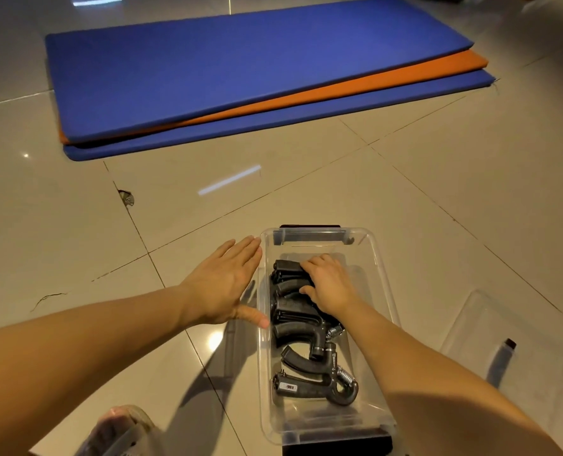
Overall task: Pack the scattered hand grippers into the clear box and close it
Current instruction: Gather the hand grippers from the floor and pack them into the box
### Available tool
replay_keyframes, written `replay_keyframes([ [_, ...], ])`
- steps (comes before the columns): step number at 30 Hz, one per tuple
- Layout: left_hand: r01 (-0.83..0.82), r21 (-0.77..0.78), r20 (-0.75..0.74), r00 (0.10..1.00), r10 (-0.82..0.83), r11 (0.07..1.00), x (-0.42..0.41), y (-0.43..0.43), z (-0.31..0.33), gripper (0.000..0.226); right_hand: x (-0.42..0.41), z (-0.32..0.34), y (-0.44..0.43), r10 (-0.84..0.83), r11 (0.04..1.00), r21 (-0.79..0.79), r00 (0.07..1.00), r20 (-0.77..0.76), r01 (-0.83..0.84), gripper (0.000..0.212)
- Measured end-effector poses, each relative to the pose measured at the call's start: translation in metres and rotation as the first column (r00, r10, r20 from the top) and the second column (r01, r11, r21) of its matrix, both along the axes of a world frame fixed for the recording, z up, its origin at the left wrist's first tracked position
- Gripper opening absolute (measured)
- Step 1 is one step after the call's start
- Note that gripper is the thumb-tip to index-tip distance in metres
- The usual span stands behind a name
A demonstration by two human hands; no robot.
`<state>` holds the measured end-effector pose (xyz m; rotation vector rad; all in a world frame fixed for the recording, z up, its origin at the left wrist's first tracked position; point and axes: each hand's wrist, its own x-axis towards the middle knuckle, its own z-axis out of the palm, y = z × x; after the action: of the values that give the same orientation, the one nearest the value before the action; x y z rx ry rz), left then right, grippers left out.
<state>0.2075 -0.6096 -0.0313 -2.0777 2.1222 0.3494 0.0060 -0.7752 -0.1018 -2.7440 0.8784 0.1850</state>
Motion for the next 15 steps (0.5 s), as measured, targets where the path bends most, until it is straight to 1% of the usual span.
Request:
replay_keyframes([
  [7, 0.016, 0.048, 0.041, 0.999, -0.018, 0.999, -0.001, -0.003, 0.007, 0.141, -0.005, -0.003, -0.01, -0.05, 0.997, 0.059, 0.999, 0.009, 0.049, 0.061],
  [11, 0.013, 0.092, 0.054, 0.998, -0.018, 0.996, -0.004, -0.004, 0.013, 0.14, -0.005, -0.002, -0.008, -0.048, 0.997, 0.056, 0.999, 0.0, 0.048, 0.062],
  [15, -0.002, 0.159, 0.121, 0.992, -0.018, 0.987, -0.013, -0.008, 0.026, 0.138, -0.005, 0.014, -0.004, -0.076, 0.996, 0.057, 0.997, 0.007, 0.075, 0.059],
])
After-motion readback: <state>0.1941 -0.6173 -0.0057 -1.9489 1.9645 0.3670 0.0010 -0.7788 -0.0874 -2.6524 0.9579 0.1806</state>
